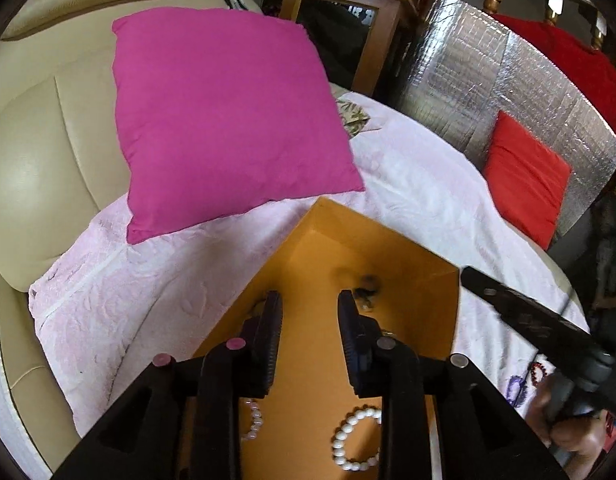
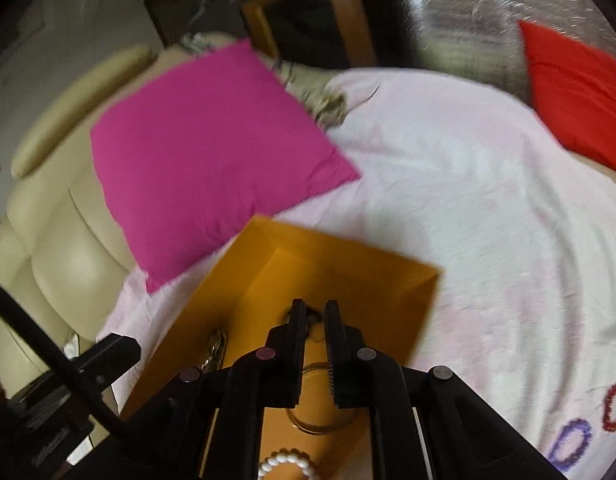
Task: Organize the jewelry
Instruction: 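Lower watch and lanyard into the orange box and open both tools, then move both open tools back over the purple and red bead bracelets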
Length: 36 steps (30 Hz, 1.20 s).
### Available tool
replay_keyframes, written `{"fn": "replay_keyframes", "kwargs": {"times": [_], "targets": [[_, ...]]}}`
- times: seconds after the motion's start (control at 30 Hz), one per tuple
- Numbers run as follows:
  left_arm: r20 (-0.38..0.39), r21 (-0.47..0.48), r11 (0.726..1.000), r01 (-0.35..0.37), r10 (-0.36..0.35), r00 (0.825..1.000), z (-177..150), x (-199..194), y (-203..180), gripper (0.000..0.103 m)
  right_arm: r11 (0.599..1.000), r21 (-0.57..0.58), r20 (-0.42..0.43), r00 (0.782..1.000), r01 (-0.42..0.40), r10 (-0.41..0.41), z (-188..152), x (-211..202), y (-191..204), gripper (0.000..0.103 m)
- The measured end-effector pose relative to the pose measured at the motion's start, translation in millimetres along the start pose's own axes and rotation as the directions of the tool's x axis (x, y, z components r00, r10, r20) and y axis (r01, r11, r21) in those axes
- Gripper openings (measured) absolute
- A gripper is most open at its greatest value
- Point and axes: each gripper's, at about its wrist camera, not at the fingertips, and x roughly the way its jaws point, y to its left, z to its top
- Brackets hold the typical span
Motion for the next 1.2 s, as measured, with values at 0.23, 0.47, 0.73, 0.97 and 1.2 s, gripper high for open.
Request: {"fn": "replay_keyframes", "kwargs": {"times": [0.23, 0.47, 0.73, 0.97, 1.2], "targets": [[0.014, 0.067, 0.997, 0.043, -0.044, 0.999, -4, -8, -41, 0.031, 0.994, 0.097, 0.108, 0.992, 0.052, -0.063, -12, -93, -80, 0.012], [0.017, 0.192, 0.976, 0.107, -0.113, 0.993, -16, -16, -106, 0.033, 0.956, 0.253, 0.134, 0.973, 0.15, -0.188, -54, -187, -183, 0.011], [0.007, 0.325, 0.936, 0.133, -0.144, 0.99, -41, -14, -173, 0.052, 0.882, 0.449, 0.126, 0.967, 0.145, -0.223, -122, -226, -265, 0.012], [0.032, 0.475, 0.875, 0.091, -0.121, 0.992, -80, -7, -220, 0.071, 0.828, 0.546, 0.071, 0.977, 0.132, -0.202, -145, -212, -302, 0.029], [0.098, 0.543, 0.837, 0.064, -0.139, 0.985, -113, -17, -245, 0.075, 0.848, 0.516, 0.087, 0.977, 0.122, -0.193, -143, -217, -304, 0.029]]}}
